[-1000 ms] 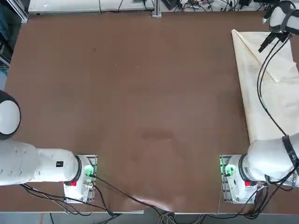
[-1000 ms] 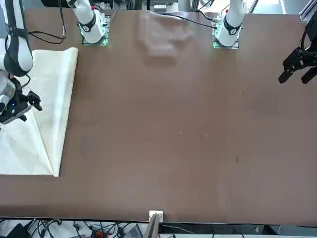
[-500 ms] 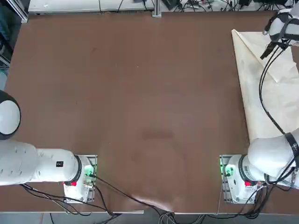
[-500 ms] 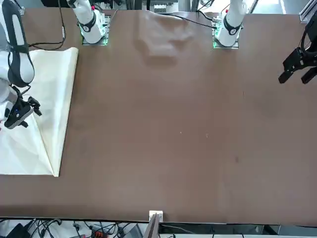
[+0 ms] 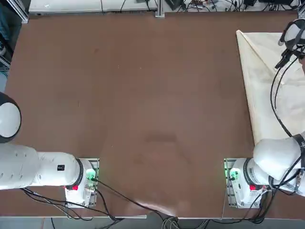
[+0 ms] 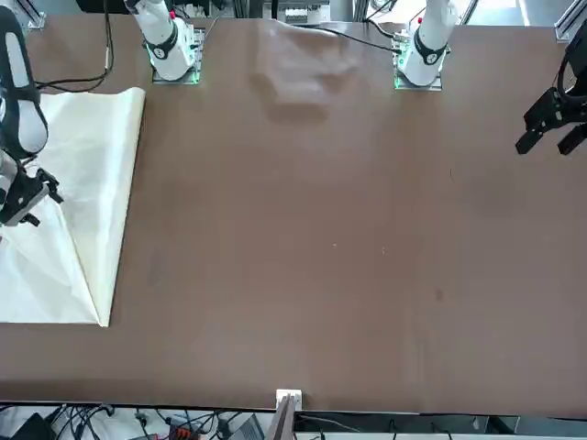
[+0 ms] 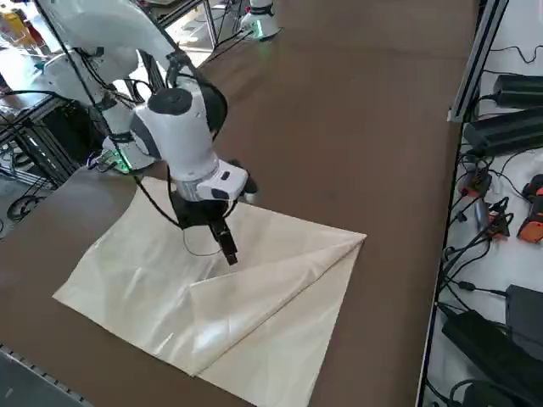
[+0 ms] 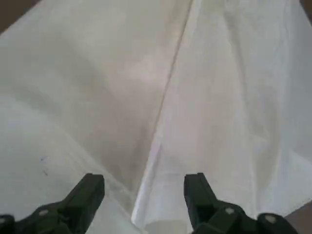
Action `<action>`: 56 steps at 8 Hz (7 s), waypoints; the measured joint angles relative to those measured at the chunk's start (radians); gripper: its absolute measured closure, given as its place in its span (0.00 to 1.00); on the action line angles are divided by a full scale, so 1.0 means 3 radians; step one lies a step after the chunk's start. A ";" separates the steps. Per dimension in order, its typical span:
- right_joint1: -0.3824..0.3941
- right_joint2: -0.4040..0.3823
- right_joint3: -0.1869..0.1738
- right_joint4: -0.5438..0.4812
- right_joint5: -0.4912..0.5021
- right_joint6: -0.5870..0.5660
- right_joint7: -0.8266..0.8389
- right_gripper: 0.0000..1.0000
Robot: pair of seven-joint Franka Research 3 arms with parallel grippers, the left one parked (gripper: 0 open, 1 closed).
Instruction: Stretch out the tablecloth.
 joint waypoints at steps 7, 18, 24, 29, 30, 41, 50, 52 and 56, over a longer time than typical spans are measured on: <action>-0.0199 0.0497 0.0000 -0.0164 -0.0001 0.0809 -0.0262 0.00; -0.0202 0.0555 0.0001 -0.0162 -0.0001 0.0882 -0.0276 0.14; -0.0205 0.0546 0.0001 -0.0149 -0.0001 0.0884 -0.0275 0.92; -0.0205 0.0546 0.0004 -0.0105 0.0000 0.0886 -0.0246 0.98; -0.0205 0.0535 0.0012 -0.0077 0.0004 0.0869 -0.0187 0.98; -0.0181 0.0186 0.0607 -0.0078 0.0327 -0.0283 0.0837 0.98; 0.0111 0.0142 0.1295 -0.0077 0.0524 -0.0602 0.2185 0.98; 0.0355 0.0179 0.1297 -0.0035 0.0642 -0.0599 0.2393 0.98; 0.0814 0.0398 0.1299 0.0217 0.0674 -0.0583 0.3008 0.98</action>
